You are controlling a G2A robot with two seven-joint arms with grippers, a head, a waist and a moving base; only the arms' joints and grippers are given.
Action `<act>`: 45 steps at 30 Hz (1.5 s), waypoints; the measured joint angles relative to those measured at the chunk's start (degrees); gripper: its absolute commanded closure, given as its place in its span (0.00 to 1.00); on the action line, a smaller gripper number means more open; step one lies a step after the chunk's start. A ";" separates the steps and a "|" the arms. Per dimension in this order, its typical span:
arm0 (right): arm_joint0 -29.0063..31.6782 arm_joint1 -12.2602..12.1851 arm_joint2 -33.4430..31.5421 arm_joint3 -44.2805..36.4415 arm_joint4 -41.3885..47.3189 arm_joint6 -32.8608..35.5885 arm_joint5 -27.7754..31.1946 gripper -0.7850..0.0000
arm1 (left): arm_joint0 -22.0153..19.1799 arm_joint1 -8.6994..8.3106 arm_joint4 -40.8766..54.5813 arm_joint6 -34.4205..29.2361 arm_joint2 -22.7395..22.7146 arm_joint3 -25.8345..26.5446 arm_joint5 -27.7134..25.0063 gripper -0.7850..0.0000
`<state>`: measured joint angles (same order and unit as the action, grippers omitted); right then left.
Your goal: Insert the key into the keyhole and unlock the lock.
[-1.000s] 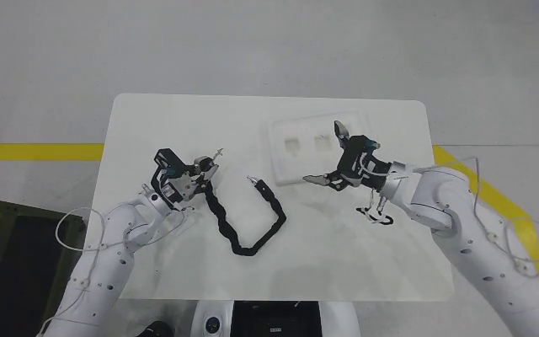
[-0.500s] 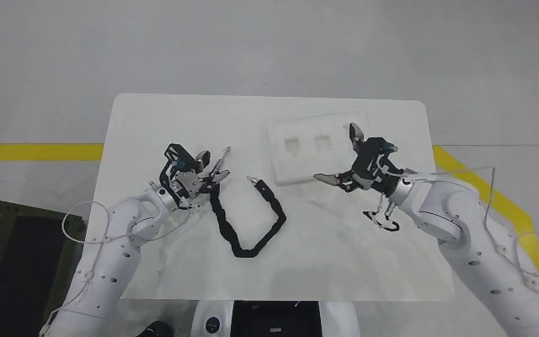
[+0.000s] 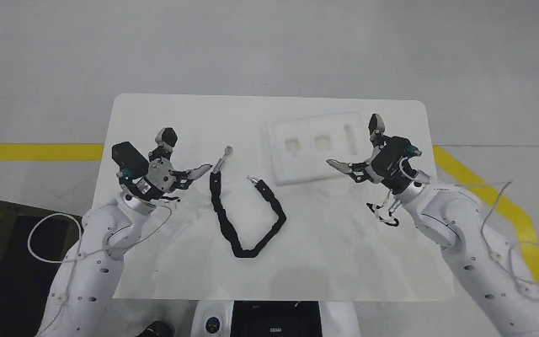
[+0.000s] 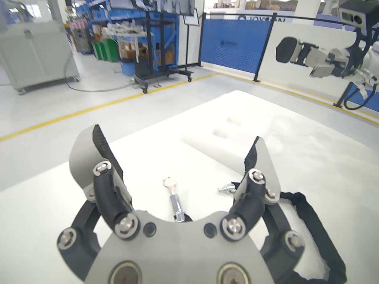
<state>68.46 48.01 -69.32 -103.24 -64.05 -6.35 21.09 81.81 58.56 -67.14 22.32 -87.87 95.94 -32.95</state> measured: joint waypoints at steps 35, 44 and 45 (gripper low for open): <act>10.04 0.41 -13.48 1.96 -3.11 -3.25 -16.34 0.00 | 2.95 -0.56 -2.81 10.54 -17.64 0.93 8.81 0.00; 10.04 0.41 -13.48 1.96 -3.11 -3.25 -16.34 0.00 | 2.95 -0.56 -2.81 10.54 -17.65 0.93 8.81 0.00; 10.04 0.41 -13.48 1.96 -3.11 -3.25 -16.34 0.00 | 2.95 -0.56 -2.81 10.54 -17.65 0.93 8.81 0.00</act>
<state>78.49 48.43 -82.80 -101.28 -67.16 -9.60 4.76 84.77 58.00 -69.95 32.86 -105.51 96.87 -24.15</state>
